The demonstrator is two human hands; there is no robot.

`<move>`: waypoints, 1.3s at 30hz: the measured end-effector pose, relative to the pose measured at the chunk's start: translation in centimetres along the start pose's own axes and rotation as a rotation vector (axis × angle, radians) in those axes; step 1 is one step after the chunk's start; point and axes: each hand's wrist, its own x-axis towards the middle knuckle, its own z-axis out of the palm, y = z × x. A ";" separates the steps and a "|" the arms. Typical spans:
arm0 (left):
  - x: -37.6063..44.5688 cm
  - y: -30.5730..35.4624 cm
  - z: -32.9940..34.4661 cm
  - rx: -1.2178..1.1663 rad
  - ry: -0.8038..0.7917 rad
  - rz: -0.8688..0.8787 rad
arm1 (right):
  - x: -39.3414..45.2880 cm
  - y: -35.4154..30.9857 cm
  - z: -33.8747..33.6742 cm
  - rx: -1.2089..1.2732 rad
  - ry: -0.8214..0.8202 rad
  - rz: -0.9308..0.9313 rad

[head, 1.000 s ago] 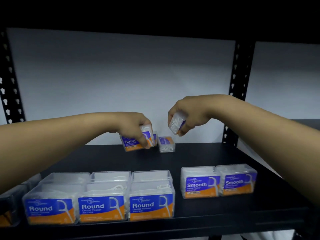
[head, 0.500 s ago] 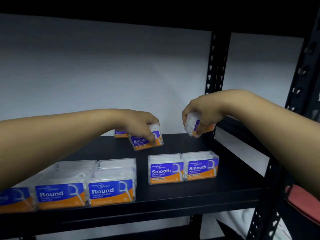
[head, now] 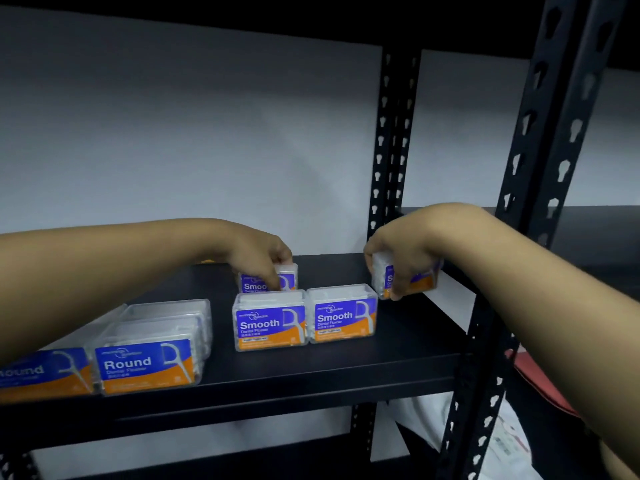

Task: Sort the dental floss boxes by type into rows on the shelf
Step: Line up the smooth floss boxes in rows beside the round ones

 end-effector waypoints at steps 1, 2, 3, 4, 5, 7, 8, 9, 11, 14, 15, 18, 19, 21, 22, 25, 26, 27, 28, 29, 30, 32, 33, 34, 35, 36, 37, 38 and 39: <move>0.1 0.0 -0.1 -0.016 0.001 -0.012 | 0.0 0.1 0.4 0.012 -0.017 -0.002; 0.0 0.1 -0.2 -0.027 0.003 -0.025 | -0.1 0.2 0.8 0.017 -0.031 -0.003; -0.1 0.1 -0.4 -0.034 0.013 -0.040 | -0.2 0.3 1.0 0.011 -0.039 -0.009; -0.3 0.1 -0.6 -0.030 0.044 -0.052 | -0.2 0.4 1.3 0.001 -0.042 -0.017; -0.6 0.1 -0.8 -0.009 0.108 -0.054 | -0.3 0.4 1.5 -0.007 -0.043 -0.026; -1.5 0.4 -0.9 0.023 0.310 0.008 | -0.4 0.4 1.8 -0.010 -0.047 -0.036; -2.0 0.5 -0.7 0.012 0.420 0.061 | -0.4 0.4 2.0 -0.009 -0.048 -0.043; -2.7 0.6 -0.4 0.000 0.518 0.122 | -0.4 0.4 2.1 -0.007 -0.047 -0.052; -4.0 0.9 0.4 0.014 0.645 0.257 | -0.4 0.2 2.2 0.011 -0.040 -0.068; -5.6 1.7 1.7 0.008 0.595 0.339 | -0.2 -0.1 2.6 0.042 -0.037 -0.109; -5.8 2.0 2.1 -0.028 0.539 0.308 | -0.2 -0.3 2.8 0.051 -0.042 -0.124; -5.7 2.4 2.8 -0.160 0.368 0.221 | 0.0 -0.4 3.4 0.097 -0.057 -0.161; -5.7 2.5 3.1 -0.209 0.329 0.205 | 0.0 -0.4 3.5 0.113 -0.059 -0.167; -5.7 2.7 3.4 -0.274 0.277 0.180 | -0.1 -0.3 3.5 0.135 -0.062 -0.173; -5.7 2.8 3.6 -0.277 0.267 0.171 | -0.2 -0.3 3.6 0.140 -0.064 -0.176; -5.5 3.0 4.1 -0.294 0.303 0.133 | -0.4 -0.3 3.6 0.138 -0.065 -0.170; -5.4 3.0 4.2 -0.319 0.313 0.119 | -0.5 -0.4 3.6 0.135 -0.065 -0.167; -5.3 2.9 4.2 -0.340 0.314 0.107 | -0.5 -0.4 3.6 0.135 -0.068 -0.164; -5.3 2.9 4.3 -0.356 0.309 0.097 | -0.6 -0.4 3.6 0.138 -0.072 -0.163; -5.3 2.9 4.3 -0.370 0.303 0.090 | -0.7 -0.4 3.6 0.142 -0.079 -0.164; -5.3 3.0 4.3 -0.382 0.298 0.087 | -0.8 -0.4 3.6 0.146 -0.086 -0.165; -5.4 3.1 4.4 -0.399 0.299 0.088 | -1.0 -0.5 3.6 0.151 -0.089 -0.168; -5.4 3.3 4.5 -0.404 0.306 0.089 | -1.0 -0.5 3.7 0.149 -0.085 -0.168; -5.4 3.3 4.6 -0.407 0.315 0.090 | -1.0 -0.6 3.7 0.142 -0.080 -0.167; -5.3 3.3 4.6 -0.409 0.320 0.091 | -1.0 -0.7 3.7 0.136 -0.078 -0.167; -5.4 3.3 4.6 -0.409 0.318 0.094 | -1.0 -0.8 3.7 0.133 -0.077 -0.166; -5.4 3.3 4.6 -0.405 0.309 0.098 | -1.0 -0.8 3.7 0.135 -0.078 -0.162; -5.6 3.3 4.6 -0.401 0.299 0.106 | -1.1 -0.8 3.7 0.146 -0.081 -0.155; -5.8 3.3 4.5 -0.397 0.292 0.115 | -1.3 -0.8 3.6 0.166 -0.086 -0.145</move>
